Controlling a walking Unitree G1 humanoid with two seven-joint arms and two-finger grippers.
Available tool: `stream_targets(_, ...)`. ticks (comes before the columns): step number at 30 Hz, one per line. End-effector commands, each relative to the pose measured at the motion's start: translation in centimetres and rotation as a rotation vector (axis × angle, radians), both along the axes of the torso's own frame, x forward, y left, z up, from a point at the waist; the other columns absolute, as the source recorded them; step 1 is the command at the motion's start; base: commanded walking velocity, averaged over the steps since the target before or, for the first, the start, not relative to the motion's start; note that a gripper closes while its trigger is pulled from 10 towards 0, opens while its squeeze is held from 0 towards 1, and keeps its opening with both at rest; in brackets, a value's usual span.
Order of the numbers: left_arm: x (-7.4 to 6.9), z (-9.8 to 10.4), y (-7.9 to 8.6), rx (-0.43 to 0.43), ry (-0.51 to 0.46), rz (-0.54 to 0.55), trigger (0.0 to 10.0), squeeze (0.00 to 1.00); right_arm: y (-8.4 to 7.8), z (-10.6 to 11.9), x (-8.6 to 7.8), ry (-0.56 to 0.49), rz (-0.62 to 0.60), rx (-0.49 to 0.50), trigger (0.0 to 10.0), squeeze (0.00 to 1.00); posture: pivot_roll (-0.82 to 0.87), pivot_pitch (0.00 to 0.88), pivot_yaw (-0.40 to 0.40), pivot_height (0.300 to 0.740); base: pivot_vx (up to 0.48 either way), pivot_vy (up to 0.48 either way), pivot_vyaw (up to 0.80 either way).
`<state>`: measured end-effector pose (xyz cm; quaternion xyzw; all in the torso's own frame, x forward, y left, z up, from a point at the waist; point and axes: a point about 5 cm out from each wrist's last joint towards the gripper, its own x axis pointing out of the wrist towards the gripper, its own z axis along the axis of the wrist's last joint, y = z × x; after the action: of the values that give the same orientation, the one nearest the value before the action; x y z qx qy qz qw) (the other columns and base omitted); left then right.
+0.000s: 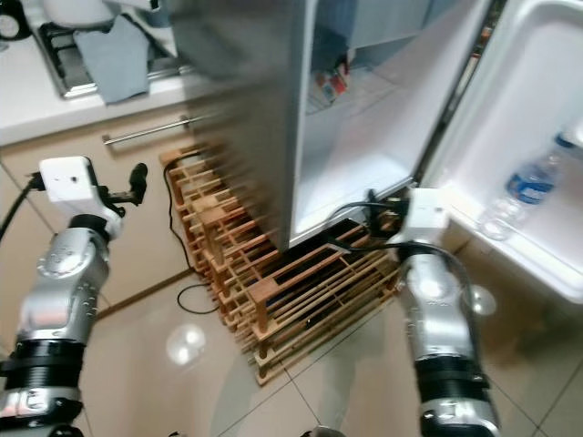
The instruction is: Restocking fridge
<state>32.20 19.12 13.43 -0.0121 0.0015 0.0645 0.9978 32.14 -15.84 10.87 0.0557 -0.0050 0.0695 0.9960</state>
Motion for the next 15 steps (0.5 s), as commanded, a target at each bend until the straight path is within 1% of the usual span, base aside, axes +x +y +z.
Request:
stream_targets(1, -0.4, -0.1, -0.5, 0.021, 0.0, 0.017, 10.0, 0.0, 0.9, 0.2, 0.1, 0.003, 0.042, -0.005, 10.0, 0.0, -0.02, 0.0, -0.019, 0.74, 0.0, 0.0, 0.61)
stream_targets(2, -0.6, -0.3, -0.7, 0.023, 0.009, 0.018, 10.0, 0.0, 1.3, 0.1, 0.0, 0.005, 0.052, -0.002, 10.0, 0.0, -0.02, 0.0, -0.02, 0.74, 0.0, 0.0, 0.61)
stream_targets(4, -1.5, -1.1, -1.1, 0.021, 0.03, 0.02, 10.0, 0.0, 2.1, -0.2, -0.2, 0.013, 0.075, 0.001, 10.0, 0.0, 0.0, 0.0, -0.028, 0.74, 0.0, 0.0, 0.6)
stream_targets(6, -1.9, -1.3, -1.9, 0.012, 0.035, 0.011, 10.0, 0.0, 2.0, -0.2, -0.3, 0.016, 0.083, -0.001, 10.0, 0.0, 0.01, 0.0, -0.036, 0.74, 0.0, 0.0, 0.59)
stream_targets(9, -1.4, -0.9, -4.3, -0.006, 0.019, -0.065, 10.0, 0.0, 1.7, -0.3, -0.4, 0.023, 0.087, -0.03, 10.0, 0.0, -0.01, 0.0, -0.033, 0.74, 0.0, 0.0, 0.58)
stream_targets(11, -0.9, 0.3, -5.6, 0.029, -0.043, -0.118, 10.0, 0.0, 1.0, 0.1, -0.3, 0.013, 0.07, -0.027, 10.0, 0.0, -0.02, 0.0, -0.033, 0.74, 0.0, 0.0, 0.58)
stream_targets(12, -0.8, 0.8, -6.1, 0.06, -0.074, -0.145, 10.0, 0.0, 0.7, 0.3, -0.3, 0.009, 0.059, -0.025, 10.0, 0.0, -0.02, 0.0, -0.033, 0.74, 0.0, 0.0, 0.58)
stream_targets(13, -0.8, 0.8, -6.1, 0.06, -0.074, -0.145, 10.0, 0.0, 0.7, 0.3, -0.3, 0.009, 0.059, -0.025, 10.0, 0.0, -0.02, 0.0, -0.033, 0.74, 0.0, 0.0, 0.58)
stream_targets(15, -0.6, 1.1, -6.2, 0.049, -0.087, -0.16, 10.0, 0.0, 0.2, 0.3, -0.3, 0.011, 0.04, -0.024, 10.0, 0.0, -0.02, 0.0, -0.045, 0.74, 0.0, 0.0, 0.58)
